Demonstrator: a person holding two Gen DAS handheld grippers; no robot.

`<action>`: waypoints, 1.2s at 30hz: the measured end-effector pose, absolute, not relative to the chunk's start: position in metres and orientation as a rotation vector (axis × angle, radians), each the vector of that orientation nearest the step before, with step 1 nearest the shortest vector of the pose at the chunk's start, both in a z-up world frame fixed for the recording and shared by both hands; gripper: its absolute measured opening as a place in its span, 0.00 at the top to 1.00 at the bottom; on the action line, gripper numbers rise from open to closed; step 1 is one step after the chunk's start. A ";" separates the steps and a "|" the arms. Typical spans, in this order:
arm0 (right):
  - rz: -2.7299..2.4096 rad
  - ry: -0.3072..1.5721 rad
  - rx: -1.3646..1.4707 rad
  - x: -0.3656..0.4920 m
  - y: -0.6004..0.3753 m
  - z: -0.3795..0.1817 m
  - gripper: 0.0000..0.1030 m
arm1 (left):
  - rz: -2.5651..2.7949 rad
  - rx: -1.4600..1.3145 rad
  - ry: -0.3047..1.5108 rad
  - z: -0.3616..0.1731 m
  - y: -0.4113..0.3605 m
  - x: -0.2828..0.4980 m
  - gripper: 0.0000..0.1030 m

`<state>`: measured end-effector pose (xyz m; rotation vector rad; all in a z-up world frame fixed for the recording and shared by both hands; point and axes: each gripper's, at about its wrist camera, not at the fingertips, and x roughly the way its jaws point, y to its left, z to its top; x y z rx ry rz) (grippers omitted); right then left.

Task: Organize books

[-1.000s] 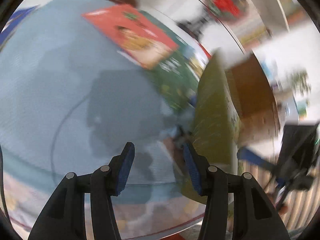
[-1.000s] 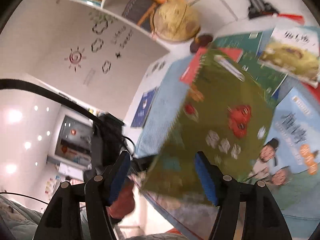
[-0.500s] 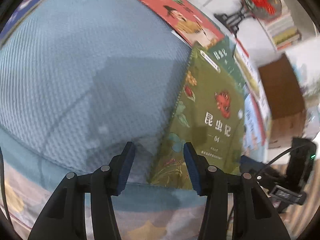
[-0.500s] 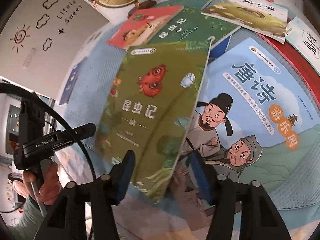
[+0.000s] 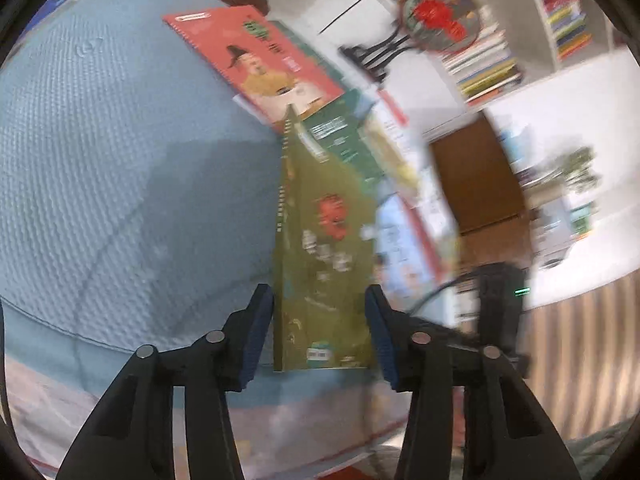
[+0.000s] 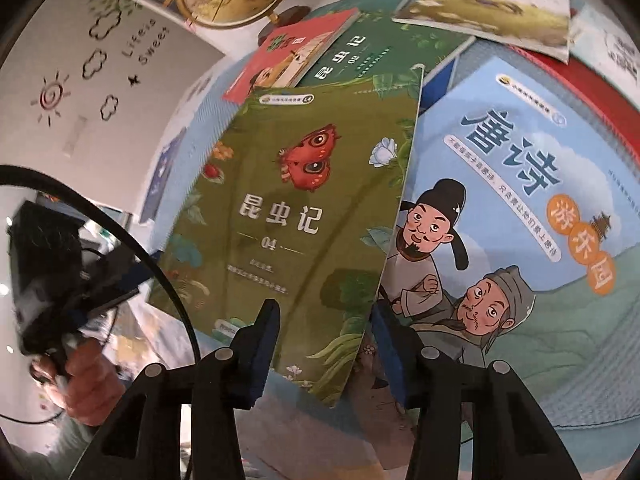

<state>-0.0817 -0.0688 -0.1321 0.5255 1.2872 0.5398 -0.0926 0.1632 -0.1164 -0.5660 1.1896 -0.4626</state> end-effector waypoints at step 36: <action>0.600 1.220 0.487 -0.082 -0.057 -0.111 0.63 | -0.496 -0.593 1.305 -0.131 0.121 -0.090 0.90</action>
